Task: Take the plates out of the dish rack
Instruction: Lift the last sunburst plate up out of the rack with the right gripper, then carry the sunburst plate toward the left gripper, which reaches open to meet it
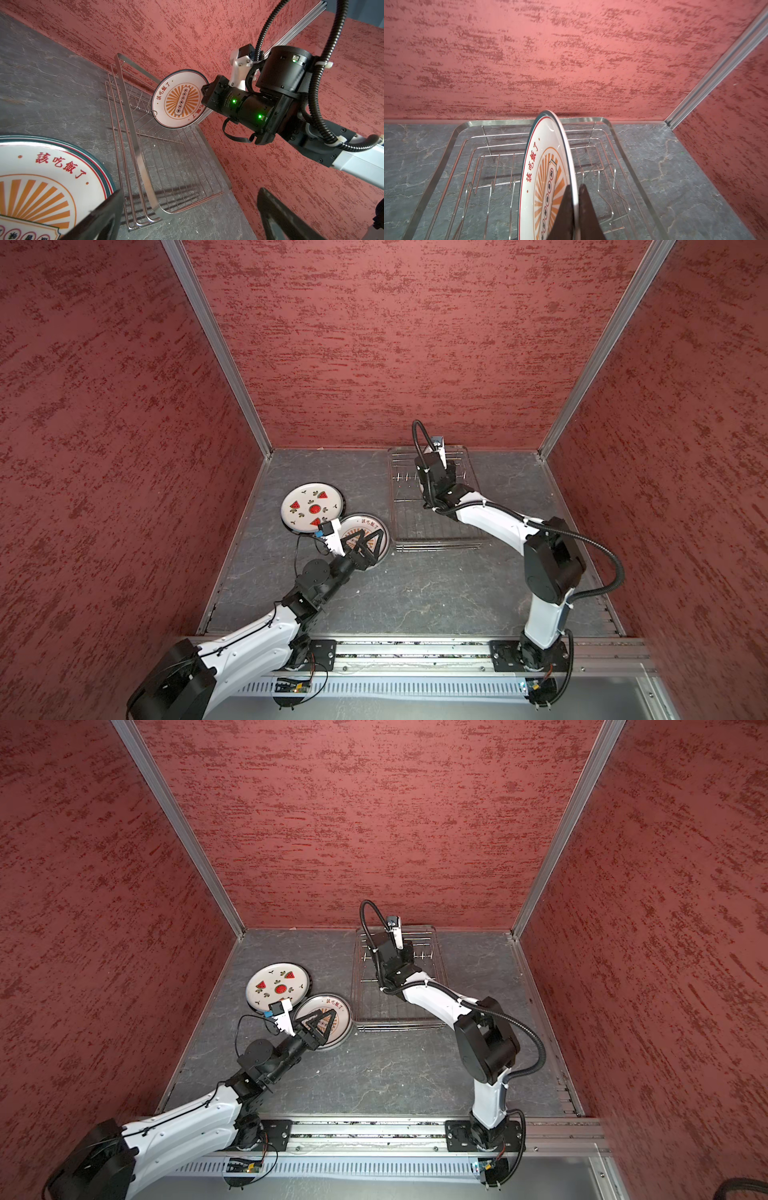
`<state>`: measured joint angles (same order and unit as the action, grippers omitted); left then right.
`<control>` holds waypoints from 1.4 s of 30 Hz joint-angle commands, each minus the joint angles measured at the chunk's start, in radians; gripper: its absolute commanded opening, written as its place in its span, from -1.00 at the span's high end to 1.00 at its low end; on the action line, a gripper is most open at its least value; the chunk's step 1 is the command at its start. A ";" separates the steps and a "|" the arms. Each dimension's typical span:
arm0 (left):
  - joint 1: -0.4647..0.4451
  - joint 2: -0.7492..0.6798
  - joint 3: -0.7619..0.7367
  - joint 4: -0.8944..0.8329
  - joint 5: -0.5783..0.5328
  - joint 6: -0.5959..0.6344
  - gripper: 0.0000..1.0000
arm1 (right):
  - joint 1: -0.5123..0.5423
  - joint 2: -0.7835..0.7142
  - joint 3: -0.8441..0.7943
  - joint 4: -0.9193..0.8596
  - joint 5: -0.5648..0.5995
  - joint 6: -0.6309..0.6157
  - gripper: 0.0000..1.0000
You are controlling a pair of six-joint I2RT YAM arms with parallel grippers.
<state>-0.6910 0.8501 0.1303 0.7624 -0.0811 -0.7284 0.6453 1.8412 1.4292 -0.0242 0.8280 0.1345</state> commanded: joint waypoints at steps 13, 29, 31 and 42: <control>-0.008 0.005 -0.010 0.063 -0.006 -0.004 -0.99 | 0.010 -0.382 -0.368 0.274 -0.093 0.060 1.00; -0.017 0.018 0.074 0.001 0.098 0.058 -0.99 | -0.157 -0.811 -0.851 0.564 -0.664 0.366 1.00; -0.019 0.032 0.084 0.010 0.109 0.062 -0.99 | -0.180 -0.836 -0.914 0.623 -0.733 0.426 1.00; -0.021 0.098 0.141 0.001 0.174 0.094 -0.99 | -0.211 -0.837 -1.072 0.942 -1.021 0.586 1.00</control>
<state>-0.7067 0.9394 0.2459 0.7563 0.0483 -0.6598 0.4355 1.0073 0.3630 0.6968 -0.0708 0.6449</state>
